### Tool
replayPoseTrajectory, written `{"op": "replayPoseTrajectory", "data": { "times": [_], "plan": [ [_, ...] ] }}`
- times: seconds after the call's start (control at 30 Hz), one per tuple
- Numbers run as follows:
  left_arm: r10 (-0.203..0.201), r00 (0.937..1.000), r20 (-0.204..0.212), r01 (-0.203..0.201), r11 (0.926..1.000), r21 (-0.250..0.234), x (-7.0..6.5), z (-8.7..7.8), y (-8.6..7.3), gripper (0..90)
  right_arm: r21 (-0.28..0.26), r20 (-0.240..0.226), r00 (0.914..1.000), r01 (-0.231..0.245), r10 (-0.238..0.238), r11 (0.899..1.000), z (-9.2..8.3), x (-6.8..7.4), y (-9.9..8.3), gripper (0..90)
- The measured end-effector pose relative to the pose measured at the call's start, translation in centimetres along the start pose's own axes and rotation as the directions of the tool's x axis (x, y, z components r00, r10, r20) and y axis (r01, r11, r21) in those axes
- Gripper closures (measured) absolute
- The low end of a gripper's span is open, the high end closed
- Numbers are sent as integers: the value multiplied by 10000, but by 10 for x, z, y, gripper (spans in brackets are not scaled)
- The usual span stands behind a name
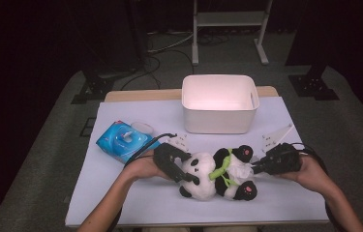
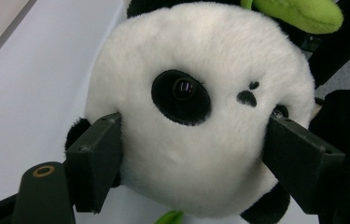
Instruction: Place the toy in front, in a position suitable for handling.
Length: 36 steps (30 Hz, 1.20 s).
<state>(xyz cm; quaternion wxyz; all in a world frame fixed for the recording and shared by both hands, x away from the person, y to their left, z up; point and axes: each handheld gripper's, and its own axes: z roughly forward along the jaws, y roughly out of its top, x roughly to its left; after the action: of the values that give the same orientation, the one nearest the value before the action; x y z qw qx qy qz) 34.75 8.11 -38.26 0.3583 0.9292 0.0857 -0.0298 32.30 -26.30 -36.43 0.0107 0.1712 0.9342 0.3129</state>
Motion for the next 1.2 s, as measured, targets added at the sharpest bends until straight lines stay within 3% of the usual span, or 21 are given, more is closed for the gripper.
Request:
{"op": "replayPoseTrajectory", "data": {
  "times": [0.1,0.23,0.5,0.6,0.97,1.2],
  "plan": [
    [23,10000,-32,-23,10000,-15,-1,0,0,223,226,201,9992,-346,341,9991,0,-8,-6,839],
    [-23,10000,9,23,10000,-41,0,0,0,222,-38,126,9982,-578,579,9983,1,-8,-10,839],
    [35,10000,-65,-35,10000,22,-2,0,1,221,-484,-114,9996,245,-251,9985,-1,6,9,837],
    [71,10000,-60,-70,10000,64,-2,0,0,221,-383,-103,9982,594,-599,9975,2,13,19,835],
    [54,10000,-59,-54,10000,41,-2,1,0,221,-1119,-913,9931,638,-742,9917,11,16,36,815],
    [6,10000,-61,-6,10000,-12,-3,1,-1,221,-1135,-1371,9853,867,-1021,9897,20,19,49,732]
  ]
}}
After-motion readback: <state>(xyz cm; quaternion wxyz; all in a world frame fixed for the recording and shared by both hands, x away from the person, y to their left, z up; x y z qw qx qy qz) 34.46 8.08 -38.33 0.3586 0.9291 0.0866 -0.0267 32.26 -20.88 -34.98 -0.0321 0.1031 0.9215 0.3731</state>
